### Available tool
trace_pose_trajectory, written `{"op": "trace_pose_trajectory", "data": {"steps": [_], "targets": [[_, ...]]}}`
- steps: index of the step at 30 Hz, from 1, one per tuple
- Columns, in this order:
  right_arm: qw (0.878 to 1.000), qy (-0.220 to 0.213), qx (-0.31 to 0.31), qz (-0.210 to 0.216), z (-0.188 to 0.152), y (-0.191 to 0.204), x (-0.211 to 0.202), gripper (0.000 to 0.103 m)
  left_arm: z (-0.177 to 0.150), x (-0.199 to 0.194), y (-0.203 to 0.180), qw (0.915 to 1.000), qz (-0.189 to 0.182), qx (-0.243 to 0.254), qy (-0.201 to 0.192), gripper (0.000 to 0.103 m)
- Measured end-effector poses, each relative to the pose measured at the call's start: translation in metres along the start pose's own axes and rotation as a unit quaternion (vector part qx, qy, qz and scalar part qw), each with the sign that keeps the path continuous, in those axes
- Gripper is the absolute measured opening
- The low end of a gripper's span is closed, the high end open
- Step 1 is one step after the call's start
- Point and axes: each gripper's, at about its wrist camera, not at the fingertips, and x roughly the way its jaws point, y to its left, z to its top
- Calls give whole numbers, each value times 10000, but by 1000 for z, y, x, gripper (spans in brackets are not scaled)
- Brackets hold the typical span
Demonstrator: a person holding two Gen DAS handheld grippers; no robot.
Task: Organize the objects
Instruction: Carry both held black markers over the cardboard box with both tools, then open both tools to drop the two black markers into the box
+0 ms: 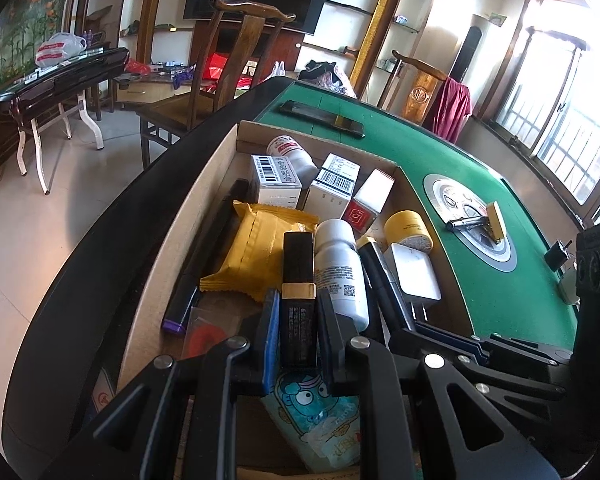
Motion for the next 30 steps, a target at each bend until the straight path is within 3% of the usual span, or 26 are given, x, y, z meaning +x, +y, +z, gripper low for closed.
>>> {"op": "trace_pose_trajectory", "data": {"steps": [19,22,27,30], "targets": [[10000,-54,-37,-57,-9,-3,-16,15,2,0,-4,9997,226,12,75,18],[9999,-108,38,-36,-8,-9,-21,15,2,-1,-8,9995,300,65,53,22],[9997,-194,122,4,-7,-16,-29,15,2,-8,-19,9984,486,237,-150,46],[9996,-226,174,29,-7,-21,-31,15,2,-15,-27,9967,635,368,-337,51]]}}
